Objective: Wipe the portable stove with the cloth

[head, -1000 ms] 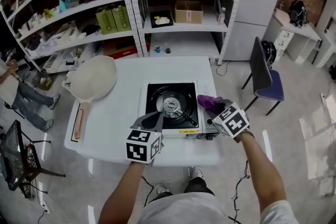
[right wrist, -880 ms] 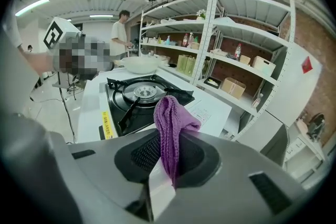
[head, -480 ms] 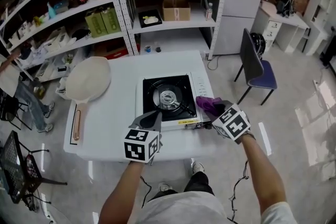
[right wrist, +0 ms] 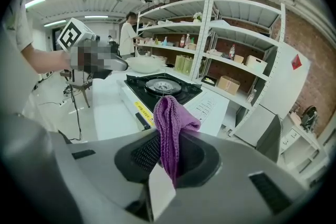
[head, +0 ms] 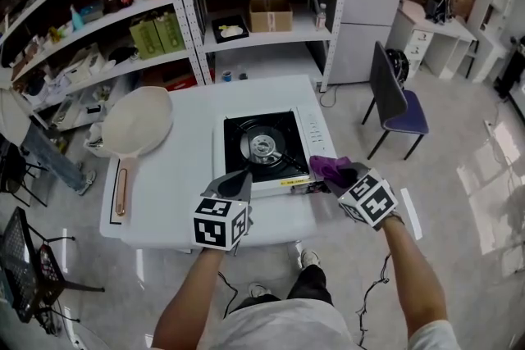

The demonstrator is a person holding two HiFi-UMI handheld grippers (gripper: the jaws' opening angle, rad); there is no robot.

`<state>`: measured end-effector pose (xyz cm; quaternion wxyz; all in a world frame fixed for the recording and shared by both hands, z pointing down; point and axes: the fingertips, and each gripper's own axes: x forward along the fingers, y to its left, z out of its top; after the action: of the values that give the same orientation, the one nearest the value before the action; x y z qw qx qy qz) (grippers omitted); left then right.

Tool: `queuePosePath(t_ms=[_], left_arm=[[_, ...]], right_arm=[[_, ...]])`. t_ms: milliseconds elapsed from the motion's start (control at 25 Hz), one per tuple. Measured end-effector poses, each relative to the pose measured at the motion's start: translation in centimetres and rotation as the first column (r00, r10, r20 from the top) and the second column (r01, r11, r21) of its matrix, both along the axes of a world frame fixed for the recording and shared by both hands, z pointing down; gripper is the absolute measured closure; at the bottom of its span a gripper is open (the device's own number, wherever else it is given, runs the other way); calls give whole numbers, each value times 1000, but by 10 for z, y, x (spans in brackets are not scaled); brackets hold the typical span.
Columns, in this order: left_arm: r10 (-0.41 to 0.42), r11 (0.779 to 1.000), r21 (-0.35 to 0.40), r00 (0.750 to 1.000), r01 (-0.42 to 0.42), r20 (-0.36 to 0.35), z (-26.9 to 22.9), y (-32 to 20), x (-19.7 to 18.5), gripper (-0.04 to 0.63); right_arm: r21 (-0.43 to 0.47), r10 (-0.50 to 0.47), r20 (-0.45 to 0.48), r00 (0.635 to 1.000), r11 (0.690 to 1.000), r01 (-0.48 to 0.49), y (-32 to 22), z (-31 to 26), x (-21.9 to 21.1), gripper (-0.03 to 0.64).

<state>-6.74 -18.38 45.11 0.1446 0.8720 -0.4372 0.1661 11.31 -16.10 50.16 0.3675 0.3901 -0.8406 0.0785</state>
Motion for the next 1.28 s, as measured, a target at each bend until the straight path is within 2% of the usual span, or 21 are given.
queuePosePath(t_ms=[320, 520, 680, 880, 1120, 1280], left_arm=[[0, 1000, 5, 1000, 0, -6, -1, 4, -12, 591], [-19, 1000, 11, 1000, 19, -13, -4, 4, -25, 592], [-36, 999, 10, 999, 36, -19, -3, 4, -35, 591], [-50, 999, 8, 999, 50, -19, -1, 5, -44, 592], [-72, 997, 4, 997, 72, -21, 0, 8, -57, 591], [-85, 996, 3, 996, 86, -22, 3, 11, -65, 592]], right_arm=[[-1, -102, -102, 990, 995, 102, 16, -12, -2, 552], [-12, -195, -197, 961, 980, 196, 14, -37, 6, 552], [-45, -282, -285, 916, 959, 281, 16, -41, 7, 552], [-114, -384, -397, 834, 922, 371, 20, -21, -3, 554], [-175, -465, -446, 765, 883, 435, 21, -8, -21, 554], [-193, -501, -452, 738, 863, 467, 21, -5, -37, 554]])
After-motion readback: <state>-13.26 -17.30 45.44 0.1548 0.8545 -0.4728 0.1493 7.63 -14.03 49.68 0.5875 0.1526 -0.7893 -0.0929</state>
